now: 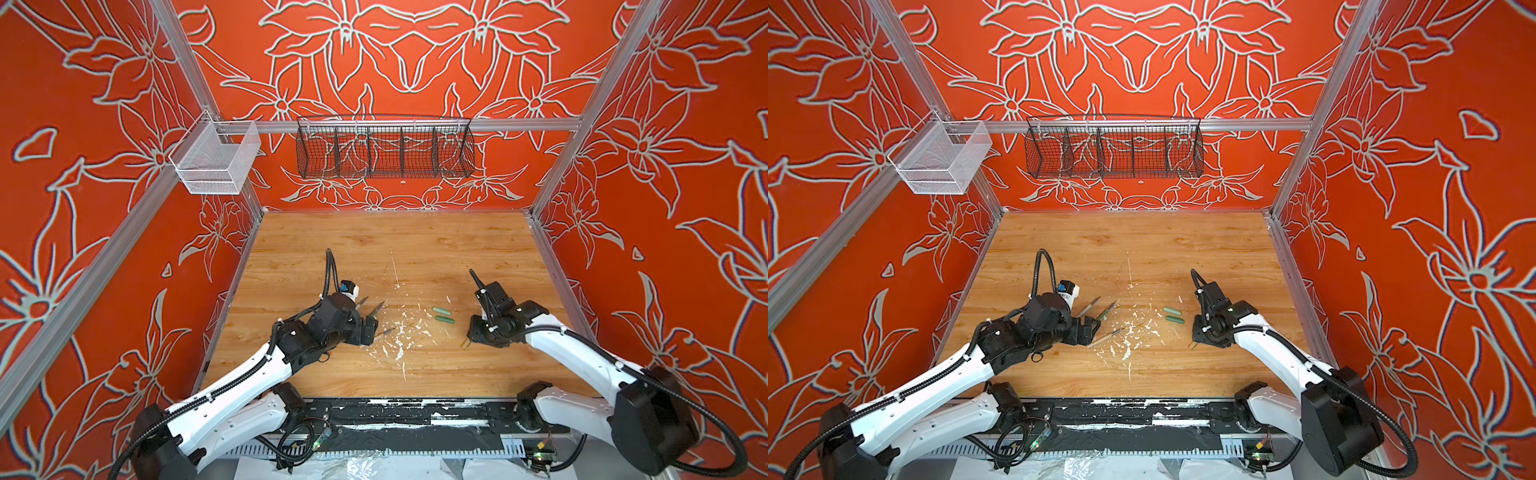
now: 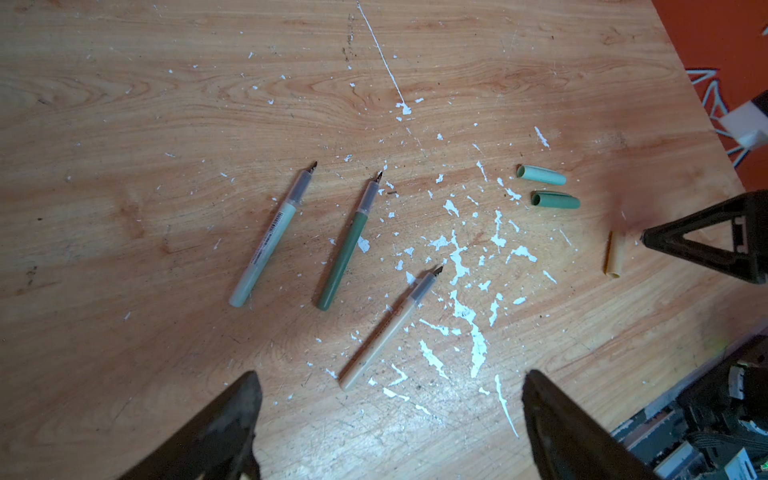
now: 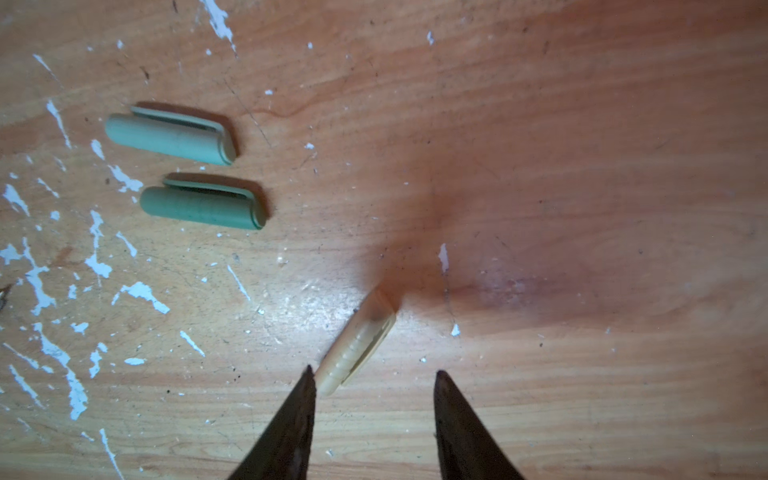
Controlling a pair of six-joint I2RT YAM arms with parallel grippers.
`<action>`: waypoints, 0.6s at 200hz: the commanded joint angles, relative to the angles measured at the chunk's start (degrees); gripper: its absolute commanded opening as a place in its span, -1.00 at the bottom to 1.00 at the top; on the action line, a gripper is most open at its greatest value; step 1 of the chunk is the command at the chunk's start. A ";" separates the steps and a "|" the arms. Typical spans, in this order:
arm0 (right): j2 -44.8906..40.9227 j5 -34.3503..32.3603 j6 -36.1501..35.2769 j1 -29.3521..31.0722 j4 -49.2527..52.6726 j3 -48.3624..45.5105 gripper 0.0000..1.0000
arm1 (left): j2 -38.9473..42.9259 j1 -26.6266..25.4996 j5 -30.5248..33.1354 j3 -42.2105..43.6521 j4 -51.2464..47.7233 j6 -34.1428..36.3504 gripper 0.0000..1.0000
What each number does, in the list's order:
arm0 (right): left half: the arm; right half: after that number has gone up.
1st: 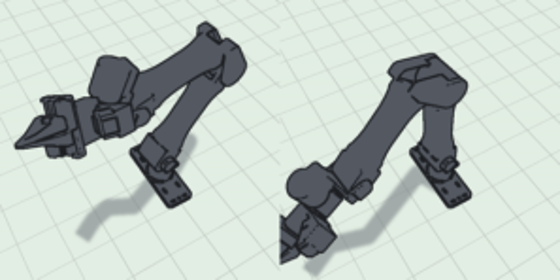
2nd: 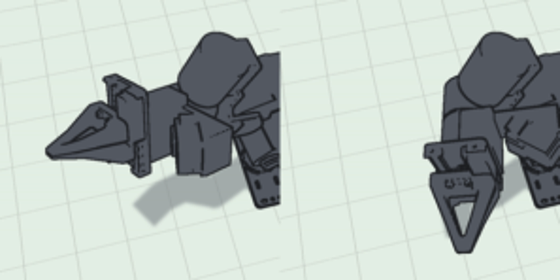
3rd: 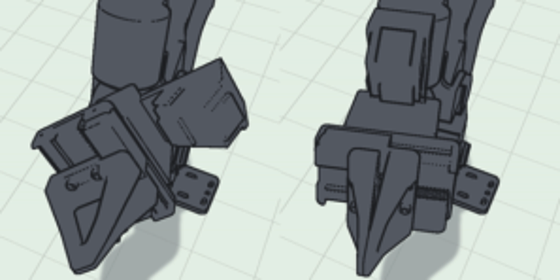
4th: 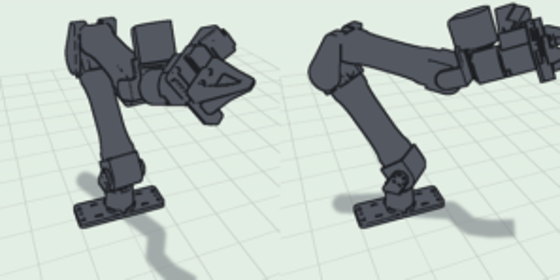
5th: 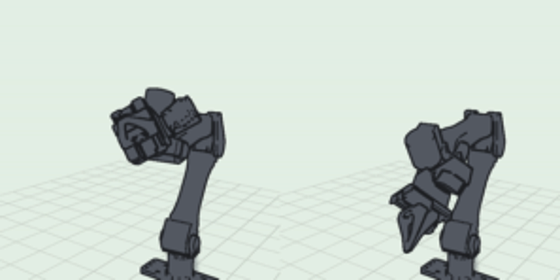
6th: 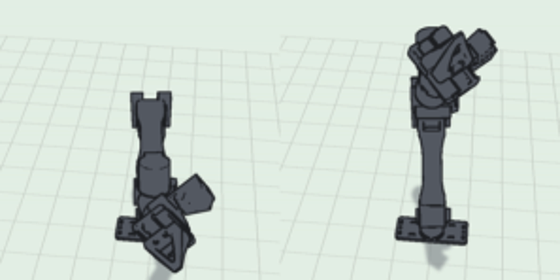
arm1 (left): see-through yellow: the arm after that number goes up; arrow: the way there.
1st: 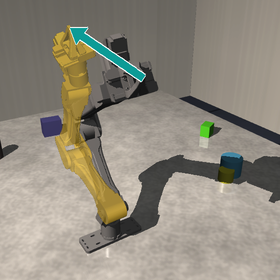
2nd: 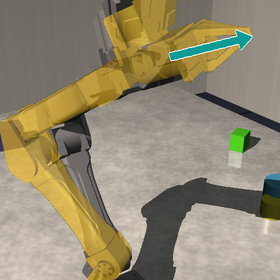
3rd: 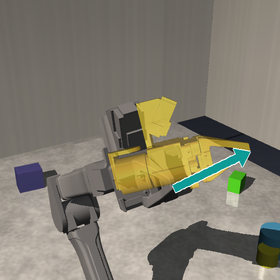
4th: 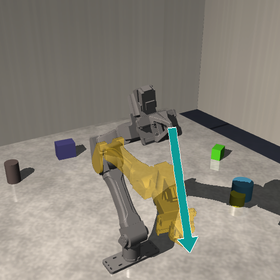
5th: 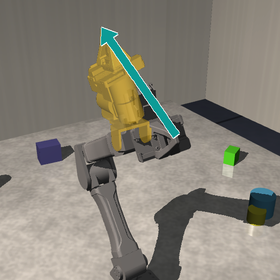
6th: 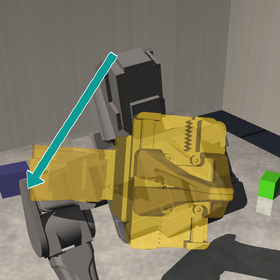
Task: Insert the pens into the pen caps
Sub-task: 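Move both grippers forward over the pens and caps, then close the right gripper on the beige cap while the left moves over the pen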
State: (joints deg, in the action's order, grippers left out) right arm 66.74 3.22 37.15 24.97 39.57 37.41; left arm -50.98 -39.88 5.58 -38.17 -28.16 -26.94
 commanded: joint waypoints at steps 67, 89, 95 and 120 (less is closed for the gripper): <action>4.95 1.54 3.26 2.34 -5.04 -2.76 -0.13 | -2.28 -0.46 2.41 0.24 -0.02 -1.00 0.94; 6.09 0.71 3.07 2.71 -5.75 -2.78 -0.13 | -2.28 -0.46 3.26 0.89 -0.37 -0.98 0.94; 6.32 0.97 3.03 2.71 -6.18 -2.87 -0.13 | -2.28 -0.47 3.46 0.91 -0.66 -1.04 0.93; 7.17 1.74 3.15 3.22 -7.91 -3.17 -0.14 | -2.11 -0.47 3.47 0.73 -1.11 -0.86 0.94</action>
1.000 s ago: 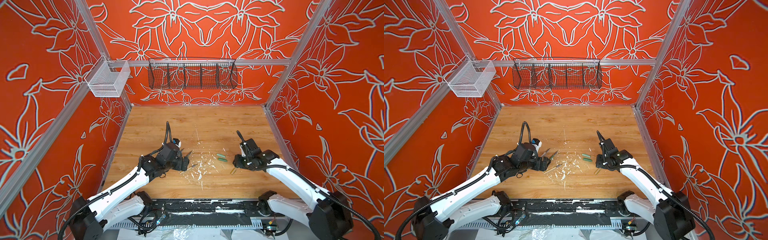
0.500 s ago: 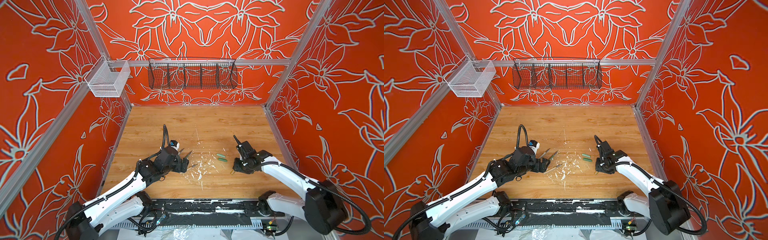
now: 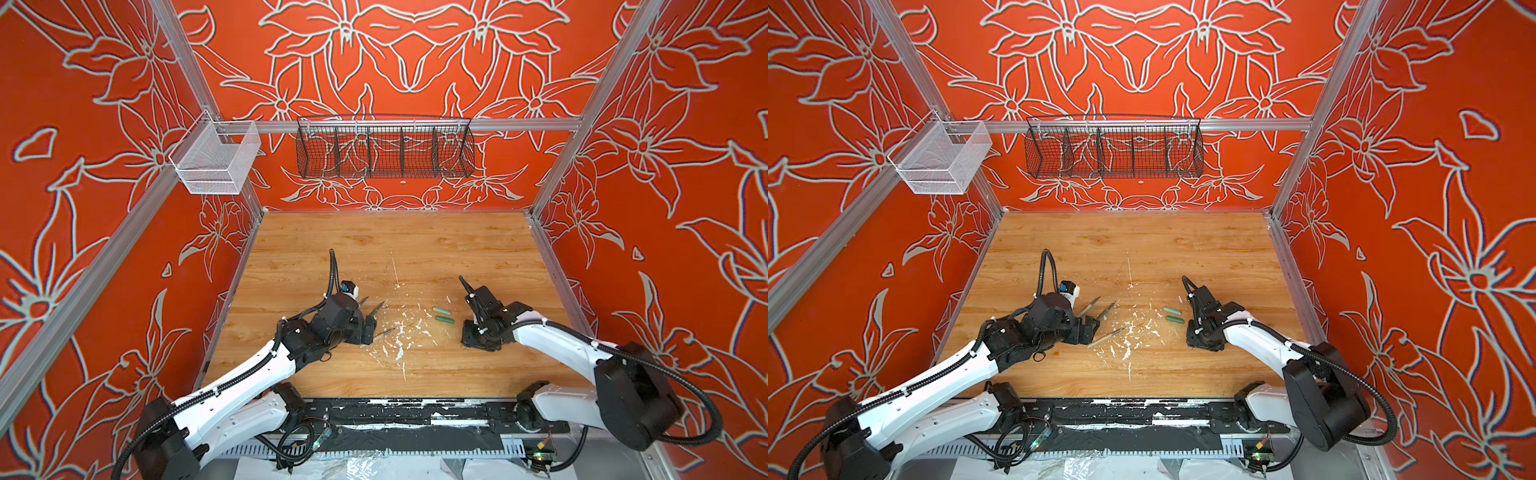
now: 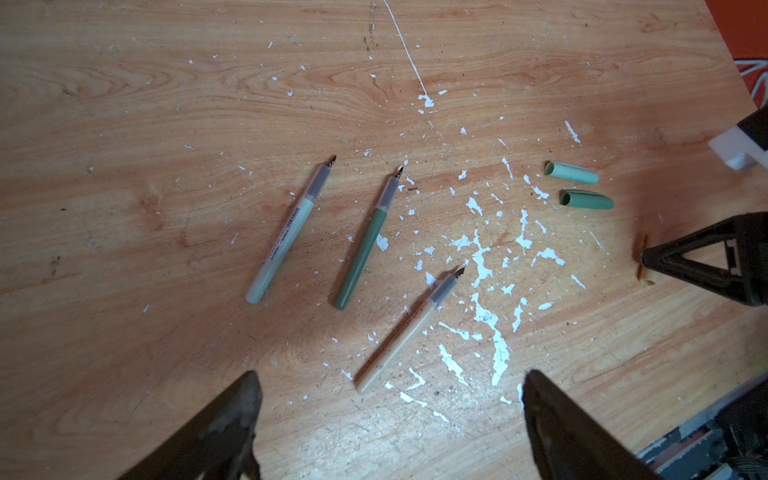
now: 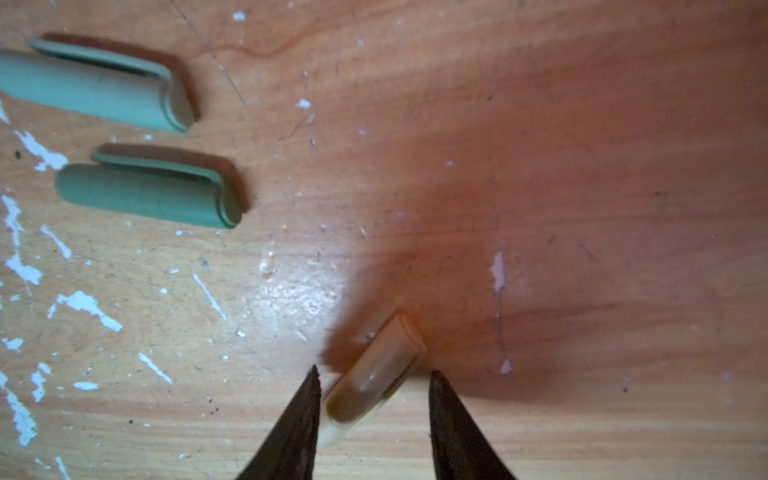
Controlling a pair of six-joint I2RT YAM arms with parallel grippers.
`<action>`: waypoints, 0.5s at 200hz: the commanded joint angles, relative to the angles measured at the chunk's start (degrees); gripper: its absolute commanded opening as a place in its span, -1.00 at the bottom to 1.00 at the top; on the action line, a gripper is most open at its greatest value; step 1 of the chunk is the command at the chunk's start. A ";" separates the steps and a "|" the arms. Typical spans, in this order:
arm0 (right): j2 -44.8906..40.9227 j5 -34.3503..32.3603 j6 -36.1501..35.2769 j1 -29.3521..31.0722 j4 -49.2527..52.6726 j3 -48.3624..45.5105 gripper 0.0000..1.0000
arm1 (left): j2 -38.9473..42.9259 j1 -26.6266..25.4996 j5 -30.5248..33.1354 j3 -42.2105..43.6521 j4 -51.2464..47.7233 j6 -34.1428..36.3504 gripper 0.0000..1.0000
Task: Insert the pens into the pen caps
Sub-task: 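Close the right gripper on the beige cap while the left moves over the pen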
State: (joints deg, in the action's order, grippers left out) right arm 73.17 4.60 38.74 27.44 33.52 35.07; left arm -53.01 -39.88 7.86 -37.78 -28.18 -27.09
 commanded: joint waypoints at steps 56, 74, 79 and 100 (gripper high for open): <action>1.80 2.70 0.32 2.46 -6.45 -0.12 -0.15 | -1.00 -0.51 1.19 0.18 -1.43 -0.94 0.94; 2.91 -0.11 -1.71 2.55 -2.02 1.64 -0.17 | -1.46 -0.54 1.02 0.07 -1.81 -0.99 0.94; 3.17 -0.77 -2.32 2.59 -0.87 2.17 -0.19 | -1.55 -0.49 1.01 0.07 -1.85 -0.95 0.94; 4.40 -3.64 -5.30 2.72 4.27 4.26 -0.20 | -1.50 -0.55 0.84 0.07 -2.16 -1.03 0.94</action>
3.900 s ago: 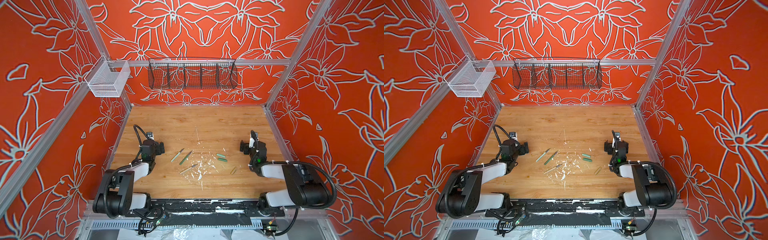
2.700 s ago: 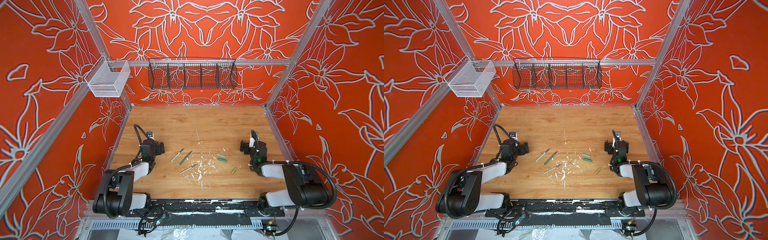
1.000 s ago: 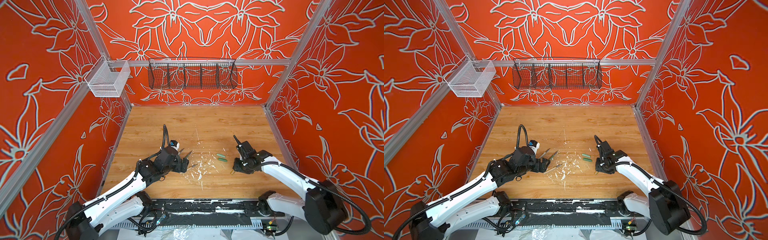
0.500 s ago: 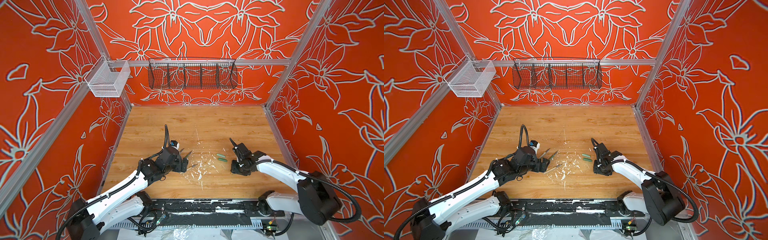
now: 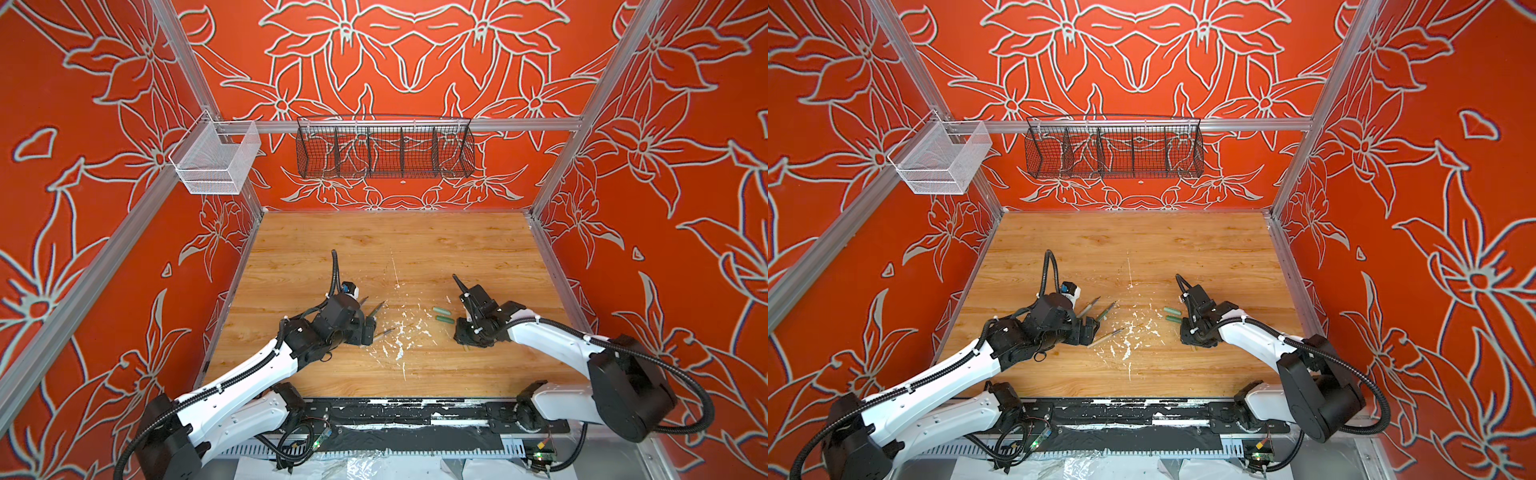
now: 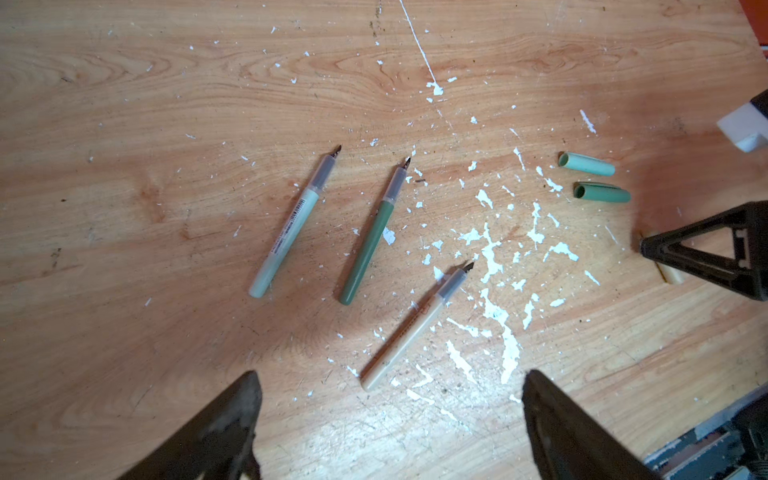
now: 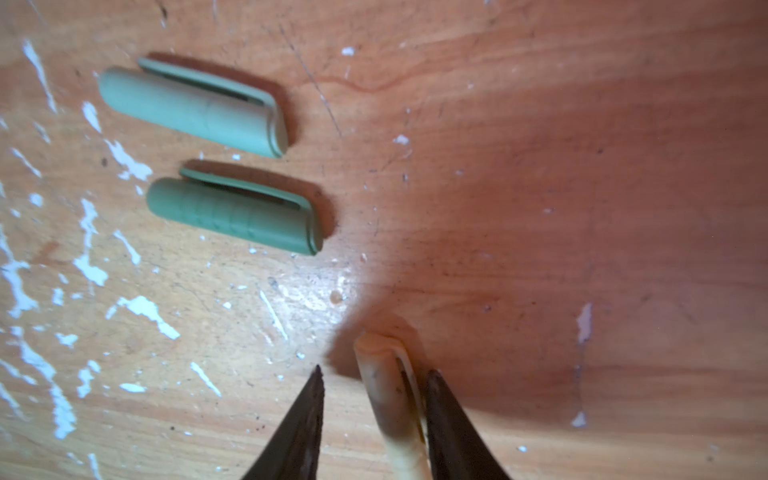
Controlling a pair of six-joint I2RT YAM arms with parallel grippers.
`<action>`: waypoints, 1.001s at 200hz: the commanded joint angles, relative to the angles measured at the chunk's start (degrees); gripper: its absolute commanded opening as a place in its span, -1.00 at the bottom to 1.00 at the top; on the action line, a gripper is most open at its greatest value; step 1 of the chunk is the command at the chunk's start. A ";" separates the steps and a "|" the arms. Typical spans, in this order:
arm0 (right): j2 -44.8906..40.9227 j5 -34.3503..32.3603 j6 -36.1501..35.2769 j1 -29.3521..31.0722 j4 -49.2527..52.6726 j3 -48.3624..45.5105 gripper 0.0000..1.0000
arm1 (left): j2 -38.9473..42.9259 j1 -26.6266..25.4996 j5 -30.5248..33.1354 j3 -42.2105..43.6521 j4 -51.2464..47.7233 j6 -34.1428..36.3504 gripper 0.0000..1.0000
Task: Insert the pens into the pen caps
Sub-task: 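Close the right gripper on the beige cap while the left moves over the pen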
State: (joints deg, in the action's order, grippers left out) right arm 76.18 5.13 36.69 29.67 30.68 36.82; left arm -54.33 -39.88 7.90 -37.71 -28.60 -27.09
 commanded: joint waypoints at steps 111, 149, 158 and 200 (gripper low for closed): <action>5.87 -6.11 -7.25 3.80 9.69 6.94 -0.26 | -0.19 -0.55 0.28 0.00 -1.60 -1.30 0.94; 7.21 -6.98 -6.66 5.46 10.35 7.57 -0.29 | -0.52 -0.70 -0.67 0.18 -2.09 -1.43 0.94; 7.36 -6.99 -6.55 5.57 10.27 7.58 -0.29 | -0.57 -0.71 -0.86 0.15 -2.37 -1.55 0.94; 8.66 -7.58 -6.89 5.63 10.95 7.87 -0.30 | -0.78 -1.84 0.34 -0.16 -4.17 -1.86 0.94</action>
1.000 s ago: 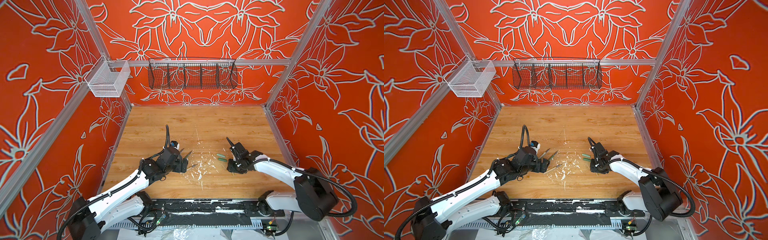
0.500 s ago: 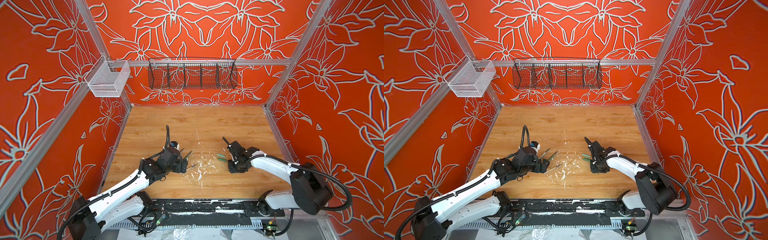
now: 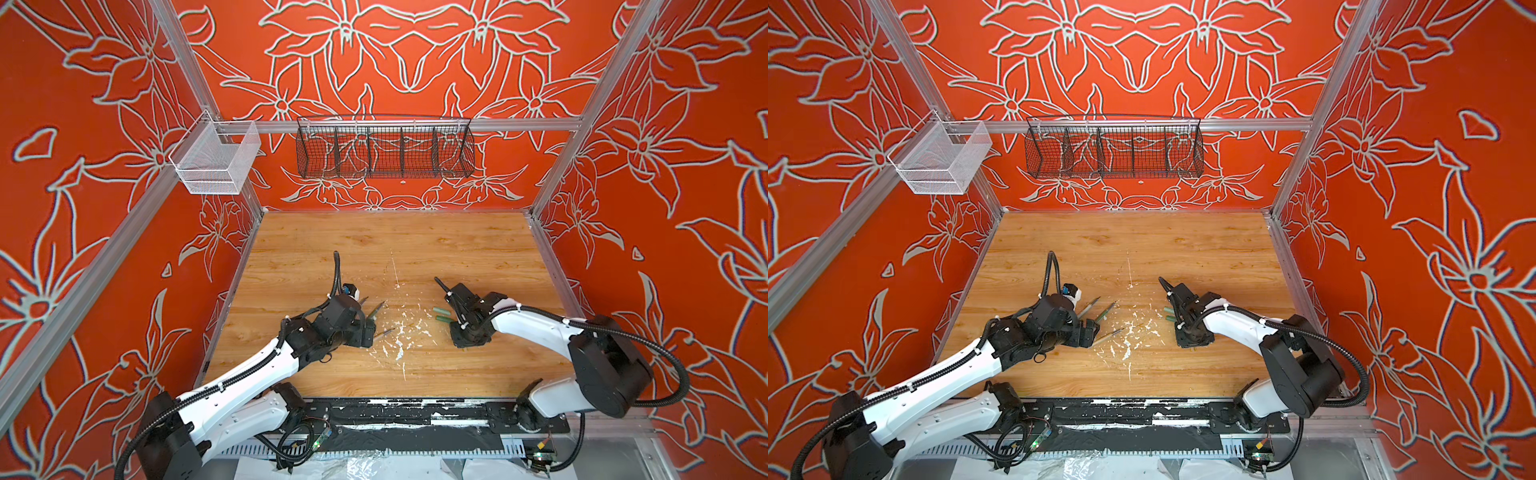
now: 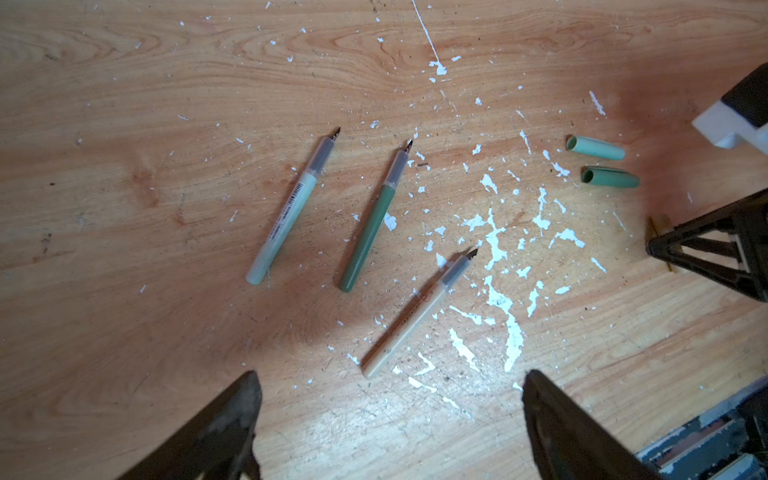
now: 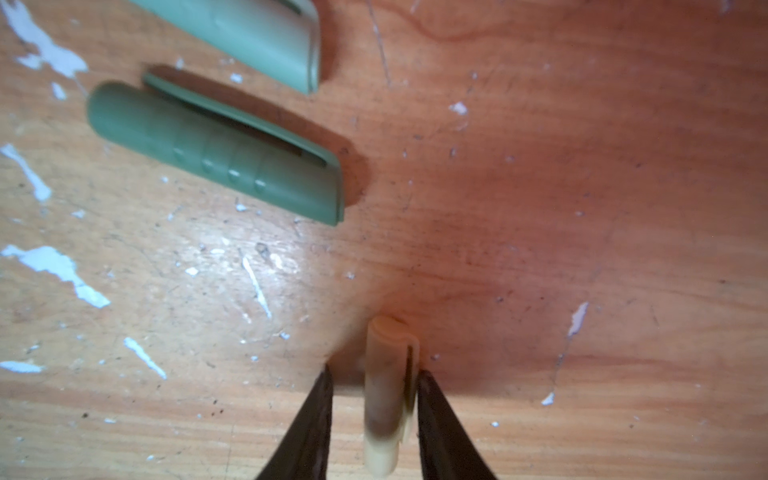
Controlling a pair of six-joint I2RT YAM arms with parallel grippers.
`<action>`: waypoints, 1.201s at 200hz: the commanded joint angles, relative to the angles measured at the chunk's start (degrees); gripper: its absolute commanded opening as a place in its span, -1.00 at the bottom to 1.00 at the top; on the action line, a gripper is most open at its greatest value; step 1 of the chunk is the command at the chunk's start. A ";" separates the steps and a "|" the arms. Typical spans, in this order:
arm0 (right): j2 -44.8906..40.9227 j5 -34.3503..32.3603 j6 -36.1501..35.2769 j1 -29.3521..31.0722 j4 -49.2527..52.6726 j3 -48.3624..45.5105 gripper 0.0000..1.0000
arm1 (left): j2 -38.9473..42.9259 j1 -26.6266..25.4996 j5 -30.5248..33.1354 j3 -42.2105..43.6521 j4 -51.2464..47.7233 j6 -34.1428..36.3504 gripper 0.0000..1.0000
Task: Insert the pens into the pen caps
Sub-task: 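Close the right gripper on the beige cap while the left moves over the pen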
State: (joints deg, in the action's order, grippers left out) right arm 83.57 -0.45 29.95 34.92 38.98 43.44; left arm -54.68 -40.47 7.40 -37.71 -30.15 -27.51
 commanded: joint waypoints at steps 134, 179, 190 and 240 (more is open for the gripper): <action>-0.15 -1.24 -1.11 0.29 3.64 2.61 -0.67 | -4.30 -4.07 -2.38 1.48 -1.36 -2.28 0.94; 0.44 -1.77 -2.04 0.41 4.92 3.66 -0.40 | -9.15 -5.75 -2.66 0.21 -0.90 -2.24 0.94; 0.41 -2.57 -2.07 0.57 5.54 4.00 -0.34 | -9.94 -5.94 -2.57 0.10 -0.62 -2.23 0.94; -1.04 -6.87 -0.49 3.30 8.20 6.20 -0.36 | -9.36 -6.03 -2.48 0.40 -0.08 -2.48 0.94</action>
State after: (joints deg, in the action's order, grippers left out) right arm 83.90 -3.73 27.99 36.67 43.92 47.35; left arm -64.77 -46.13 4.75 -36.53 -30.65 -28.75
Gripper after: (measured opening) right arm 0.330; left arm 0.968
